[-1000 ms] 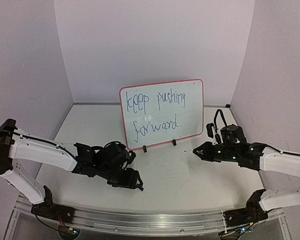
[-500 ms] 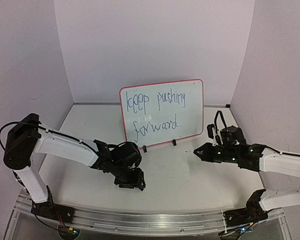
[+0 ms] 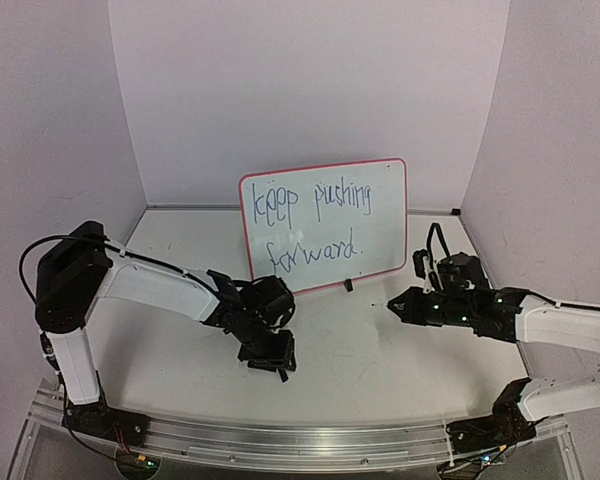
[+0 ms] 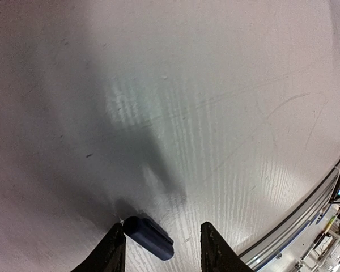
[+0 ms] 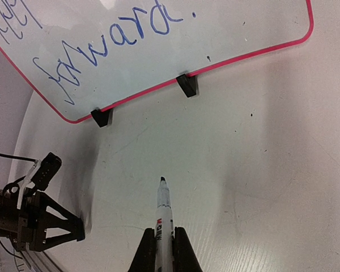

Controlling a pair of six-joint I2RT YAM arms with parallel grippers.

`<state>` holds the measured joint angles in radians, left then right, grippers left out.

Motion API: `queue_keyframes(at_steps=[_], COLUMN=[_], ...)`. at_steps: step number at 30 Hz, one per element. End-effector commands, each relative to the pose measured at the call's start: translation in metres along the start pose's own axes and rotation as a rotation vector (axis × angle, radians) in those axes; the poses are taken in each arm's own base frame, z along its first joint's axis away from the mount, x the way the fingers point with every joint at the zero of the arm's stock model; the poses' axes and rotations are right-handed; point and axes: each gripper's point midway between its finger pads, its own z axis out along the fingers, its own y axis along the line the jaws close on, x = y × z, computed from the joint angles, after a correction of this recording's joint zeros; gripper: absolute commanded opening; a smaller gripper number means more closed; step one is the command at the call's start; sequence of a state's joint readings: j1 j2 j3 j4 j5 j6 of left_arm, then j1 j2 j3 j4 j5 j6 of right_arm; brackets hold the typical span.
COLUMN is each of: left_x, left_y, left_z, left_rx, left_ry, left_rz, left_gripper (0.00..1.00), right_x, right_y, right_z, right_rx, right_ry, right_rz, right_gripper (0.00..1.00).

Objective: Write a sentence on the whiteboard
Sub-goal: Pick up the pen cap from the center of the board.

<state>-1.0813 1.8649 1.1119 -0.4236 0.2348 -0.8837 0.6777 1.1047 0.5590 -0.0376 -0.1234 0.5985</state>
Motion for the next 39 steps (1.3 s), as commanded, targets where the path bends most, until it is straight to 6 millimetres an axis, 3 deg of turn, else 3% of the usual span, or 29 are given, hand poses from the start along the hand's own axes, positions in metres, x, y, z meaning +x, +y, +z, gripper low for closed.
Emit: queue_keyframes(at_steps=[1,8,17,27,39], left_x=[-0.016,-0.019,-0.006,0.016,0.025], left_y=[-0.019,-0.031,0.001,0.006,0.012], left_z=[0.008,0.015,-0.008,0.000,0.008], left_rx=[0.022,0.014,-0.142,-0.153,-0.201], left_ry=[0.012,0.053,0.062,0.119,0.148], left_rz=[0.116,0.262,0.414,0.453,0.481], left_gripper=[0.43,0.41,0.44,0.29,0.21], right_x=[-0.015,-0.014,-0.012,-0.014,-0.011], right_y=[0.009,0.009,0.006,0.006,0.002], right_z=[0.002,0.004,0.004,0.007,0.008], right_rx=[-0.011,-0.008,0.002,0.005,0.021], right_ry=[-0.040,-0.033,-0.033,-0.031,-0.029], right_rz=[-0.019,-0.011,0.012,0.025,0.034], right_gripper=[0.00,0.00,0.00,0.00,0.00])
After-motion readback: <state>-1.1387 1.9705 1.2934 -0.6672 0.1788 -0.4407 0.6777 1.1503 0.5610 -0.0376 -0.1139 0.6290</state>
